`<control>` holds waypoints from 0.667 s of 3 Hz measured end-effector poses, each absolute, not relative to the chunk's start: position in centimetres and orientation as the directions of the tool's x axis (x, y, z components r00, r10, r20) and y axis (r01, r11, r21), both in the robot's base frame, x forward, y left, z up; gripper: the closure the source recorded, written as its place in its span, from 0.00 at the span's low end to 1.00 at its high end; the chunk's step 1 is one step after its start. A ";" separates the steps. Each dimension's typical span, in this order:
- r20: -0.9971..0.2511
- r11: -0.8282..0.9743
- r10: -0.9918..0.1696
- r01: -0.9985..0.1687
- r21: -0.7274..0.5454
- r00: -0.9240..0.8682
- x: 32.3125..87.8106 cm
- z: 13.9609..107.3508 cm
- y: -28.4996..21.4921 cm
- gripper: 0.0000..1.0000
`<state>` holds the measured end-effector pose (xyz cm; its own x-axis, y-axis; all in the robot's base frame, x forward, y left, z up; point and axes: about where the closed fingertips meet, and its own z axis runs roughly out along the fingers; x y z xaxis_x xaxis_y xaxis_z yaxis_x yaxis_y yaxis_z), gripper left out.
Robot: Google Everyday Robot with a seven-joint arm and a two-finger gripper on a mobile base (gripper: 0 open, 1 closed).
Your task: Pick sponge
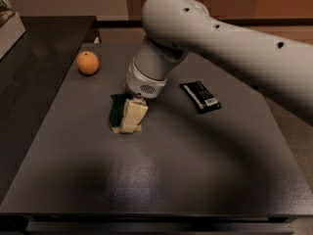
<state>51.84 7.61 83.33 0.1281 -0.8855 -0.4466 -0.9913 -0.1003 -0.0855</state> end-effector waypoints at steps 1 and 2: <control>-0.472 -0.093 -0.873 -0.992 -0.088 0.124 52.1 84.9 7.7 0.85; -0.501 -0.097 -0.856 -0.991 -0.092 0.130 52.5 87.5 7.9 1.00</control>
Offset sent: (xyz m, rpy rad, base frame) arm 0.0151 0.0031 0.0785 0.1086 -0.0023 0.0036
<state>52.53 7.94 87.52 0.1299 -0.8556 -0.5011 -0.9911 -0.0967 -0.0918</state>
